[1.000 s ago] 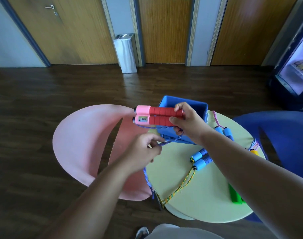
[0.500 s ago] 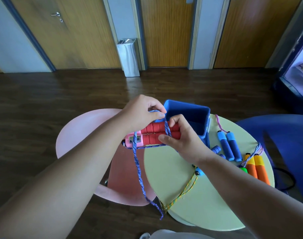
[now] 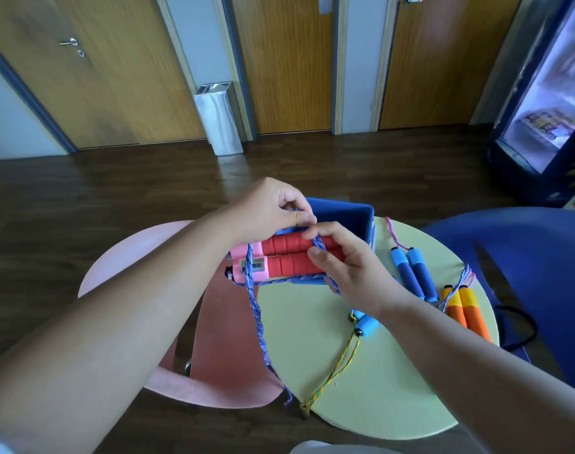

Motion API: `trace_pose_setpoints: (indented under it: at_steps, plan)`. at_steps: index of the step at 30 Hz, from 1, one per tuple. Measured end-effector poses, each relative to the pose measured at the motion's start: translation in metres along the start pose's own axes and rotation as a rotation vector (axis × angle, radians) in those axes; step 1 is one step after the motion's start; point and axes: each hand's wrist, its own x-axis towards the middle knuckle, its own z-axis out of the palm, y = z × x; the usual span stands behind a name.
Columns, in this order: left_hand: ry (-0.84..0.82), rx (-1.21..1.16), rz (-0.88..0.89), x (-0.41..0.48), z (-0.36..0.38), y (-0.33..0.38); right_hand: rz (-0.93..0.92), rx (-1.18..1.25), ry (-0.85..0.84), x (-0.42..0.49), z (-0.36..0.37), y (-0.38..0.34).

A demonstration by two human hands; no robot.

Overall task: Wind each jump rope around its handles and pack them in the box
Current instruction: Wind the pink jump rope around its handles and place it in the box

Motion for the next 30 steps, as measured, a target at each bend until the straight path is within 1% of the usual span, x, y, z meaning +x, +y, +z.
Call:
trace_pose_setpoints:
  at_steps: [3, 5, 8, 9, 11, 13, 16, 18, 22, 23, 24, 25, 26, 27, 28, 29, 30]
  plan:
    - [-0.085, -0.025, -0.016, 0.014, 0.001, 0.007, 0.043, -0.034, 0.035, -0.002, -0.017, 0.001]
    - [-0.183, -0.106, -0.102, 0.023, -0.005, 0.009, 0.075, -0.072, 0.086, -0.003, -0.031, 0.005]
    - [-0.370, -0.310, -0.251, 0.032, -0.016, 0.007, 0.106, -0.120, 0.160, -0.008, -0.050, 0.008]
    - [-0.409, -0.330, -0.280, 0.034, -0.020, 0.010, 0.110, -0.139, 0.177, -0.010, -0.055, 0.009]
    - [-0.410, -0.312, -0.312, 0.041, -0.024, 0.011, 0.113, -0.158, 0.196, -0.013, -0.062, 0.011]
    - [-0.365, -0.289, -0.323, 0.049, -0.026, 0.011, 0.122, -0.148, 0.201, -0.017, -0.066, 0.013]
    - [-0.225, -0.347, -0.251, 0.059, -0.026, 0.015, 0.142, -0.091, 0.207, -0.023, -0.069, 0.011]
    - [-0.139, -0.343, -0.206, 0.065, -0.021, 0.009, 0.136, -0.036, 0.197, -0.028, -0.070, 0.006]
    - [-0.078, -0.376, -0.155, 0.064, 0.002, -0.003, 0.154, 0.042, 0.170, -0.038, -0.078, -0.006]
    - [-0.064, -0.384, -0.152, 0.063, 0.010, 0.000, 0.172, 0.091, 0.160, -0.039, -0.080, -0.009]
    - [-0.052, -0.407, -0.166, 0.066, 0.019, -0.012, 0.186, 0.155, 0.147, -0.040, -0.080, -0.013]
    - [-0.066, -0.459, -0.225, 0.071, 0.029, -0.038, 0.191, 0.230, 0.133, -0.041, -0.080, -0.018]
    - [-0.112, -0.512, -0.270, 0.084, 0.045, -0.081, 0.182, 0.311, 0.125, -0.040, -0.079, -0.023]
    - [-0.174, -0.507, -0.346, 0.091, 0.061, -0.121, 0.164, 0.394, 0.116, -0.037, -0.078, -0.027]
    - [-0.231, -0.530, -0.424, 0.090, 0.080, -0.141, 0.136, 0.465, 0.109, -0.033, -0.077, -0.031]
    - [-0.250, -0.523, -0.428, 0.084, 0.093, -0.143, 0.108, 0.512, 0.111, -0.028, -0.077, -0.034]
    - [-0.204, -0.554, -0.393, 0.069, 0.105, -0.124, 0.088, 0.538, 0.125, -0.022, -0.077, -0.036]
